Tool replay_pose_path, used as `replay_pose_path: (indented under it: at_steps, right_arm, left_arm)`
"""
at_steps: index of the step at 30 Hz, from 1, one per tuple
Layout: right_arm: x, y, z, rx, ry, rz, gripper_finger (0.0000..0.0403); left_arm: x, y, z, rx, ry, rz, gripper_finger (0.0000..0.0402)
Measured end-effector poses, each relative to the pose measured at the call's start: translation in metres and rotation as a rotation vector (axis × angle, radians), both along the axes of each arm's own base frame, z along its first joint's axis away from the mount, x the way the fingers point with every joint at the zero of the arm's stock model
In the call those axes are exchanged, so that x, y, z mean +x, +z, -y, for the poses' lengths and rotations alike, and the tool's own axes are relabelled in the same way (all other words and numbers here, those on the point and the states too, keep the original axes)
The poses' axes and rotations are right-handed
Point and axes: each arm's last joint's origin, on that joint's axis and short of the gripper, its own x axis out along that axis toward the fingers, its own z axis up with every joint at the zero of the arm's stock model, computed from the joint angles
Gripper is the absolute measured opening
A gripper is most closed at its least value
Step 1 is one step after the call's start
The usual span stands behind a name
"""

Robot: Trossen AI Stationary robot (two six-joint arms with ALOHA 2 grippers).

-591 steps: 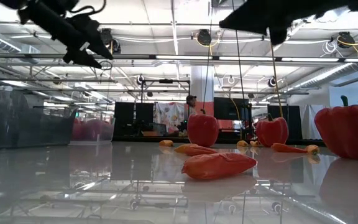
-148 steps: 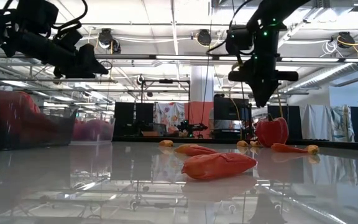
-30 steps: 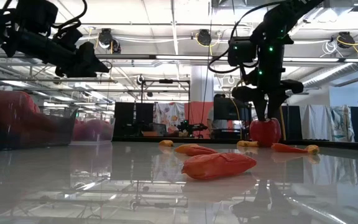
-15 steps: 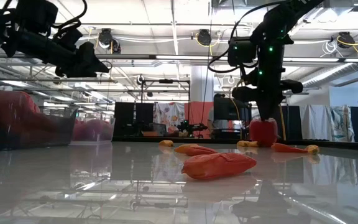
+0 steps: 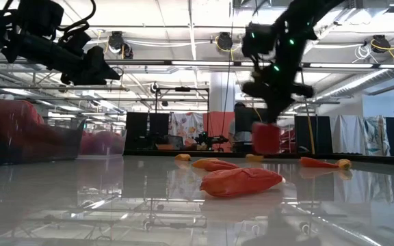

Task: Sort produce into baskets
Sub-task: Put the bell pepper into the top gray bin

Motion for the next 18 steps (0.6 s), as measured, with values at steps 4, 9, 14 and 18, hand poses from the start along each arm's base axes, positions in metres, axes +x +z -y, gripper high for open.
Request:
replay_pose_path:
  at_steps: [4, 9, 14, 18]
  right_arm:
    - [0.028, 0.016, -0.014, -0.114, 0.172, 0.173, 0.0010]
    - [0.060, 0.033, -0.032, -0.247, 0.341, 0.430, 0.0010]
    - [0.093, 0.027, -0.050, -0.245, 0.523, 0.646, 0.0009]
    - [0.120, 0.006, -0.067, -0.240, 0.660, 0.784, 0.0009]
  left_arm:
    - [0.000, 0.000, 0.000, 0.003, 0.000, 0.004, 0.0352]
    - [0.000, 0.001, 0.000, 0.003, 0.000, 0.006, 0.0352]
    - [0.000, 0.001, 0.000, 0.004, 0.000, 0.007, 0.0352]
    - [0.000, 0.001, 0.000, 0.004, 0.000, 0.007, 0.0352]
